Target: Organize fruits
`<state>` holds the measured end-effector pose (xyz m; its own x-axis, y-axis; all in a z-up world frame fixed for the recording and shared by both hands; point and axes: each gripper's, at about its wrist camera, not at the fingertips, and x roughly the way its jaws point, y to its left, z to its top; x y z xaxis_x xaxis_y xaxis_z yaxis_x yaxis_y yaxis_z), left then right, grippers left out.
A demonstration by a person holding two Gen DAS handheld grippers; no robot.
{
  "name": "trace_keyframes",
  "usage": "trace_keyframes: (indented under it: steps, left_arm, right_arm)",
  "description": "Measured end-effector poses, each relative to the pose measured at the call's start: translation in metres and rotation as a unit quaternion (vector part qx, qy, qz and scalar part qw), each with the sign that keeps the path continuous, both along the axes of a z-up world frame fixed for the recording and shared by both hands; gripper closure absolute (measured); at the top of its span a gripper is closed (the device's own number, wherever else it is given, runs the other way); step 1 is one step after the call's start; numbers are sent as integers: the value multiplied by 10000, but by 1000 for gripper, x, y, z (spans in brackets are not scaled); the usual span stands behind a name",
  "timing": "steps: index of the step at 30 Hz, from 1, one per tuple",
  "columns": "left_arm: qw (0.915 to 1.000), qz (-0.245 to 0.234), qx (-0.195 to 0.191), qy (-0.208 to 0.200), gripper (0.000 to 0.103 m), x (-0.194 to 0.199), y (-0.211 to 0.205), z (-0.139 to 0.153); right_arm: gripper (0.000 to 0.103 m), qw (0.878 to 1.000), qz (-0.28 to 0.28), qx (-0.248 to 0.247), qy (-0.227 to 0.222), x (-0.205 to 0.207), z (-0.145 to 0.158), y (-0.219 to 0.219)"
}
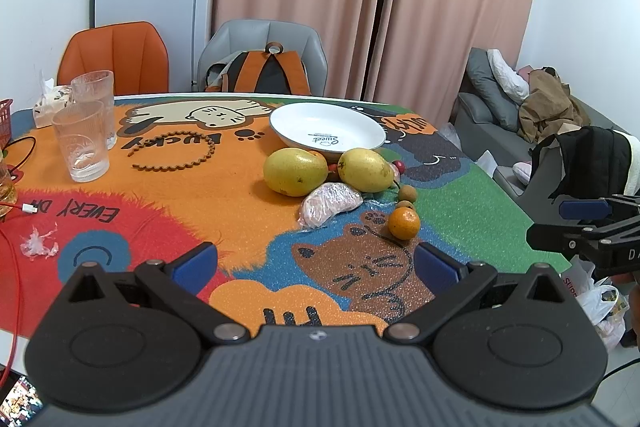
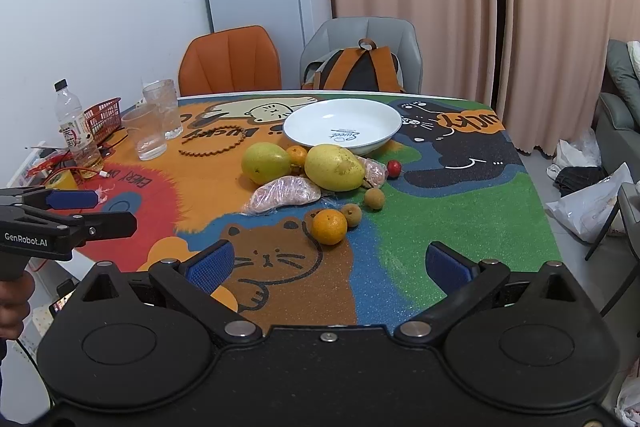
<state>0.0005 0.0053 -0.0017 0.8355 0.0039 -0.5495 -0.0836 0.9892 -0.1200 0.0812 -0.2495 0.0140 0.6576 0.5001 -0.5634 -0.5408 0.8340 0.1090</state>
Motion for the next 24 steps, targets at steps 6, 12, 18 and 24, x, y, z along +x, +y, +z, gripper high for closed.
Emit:
trace_keyframes:
  steps: [6,12,18,24]
  left_arm:
    - [10000,9,0,-5,0,0,0,1]
    - [10000,2,-5,7,0,-1,0,3]
    - [10000,15,33,1,0,-1,-1,4]
    - [10000,-40,14,11,0,4,-2,-1]
  right_arm:
    - [0,10000,-3,-6,10,0,0,0]
    - [0,10000,4,-10,0,0,0,0]
    - [0,10000,44,45,54,2,-1,-1]
    - [0,10000,93,-21,14,3,-5,2]
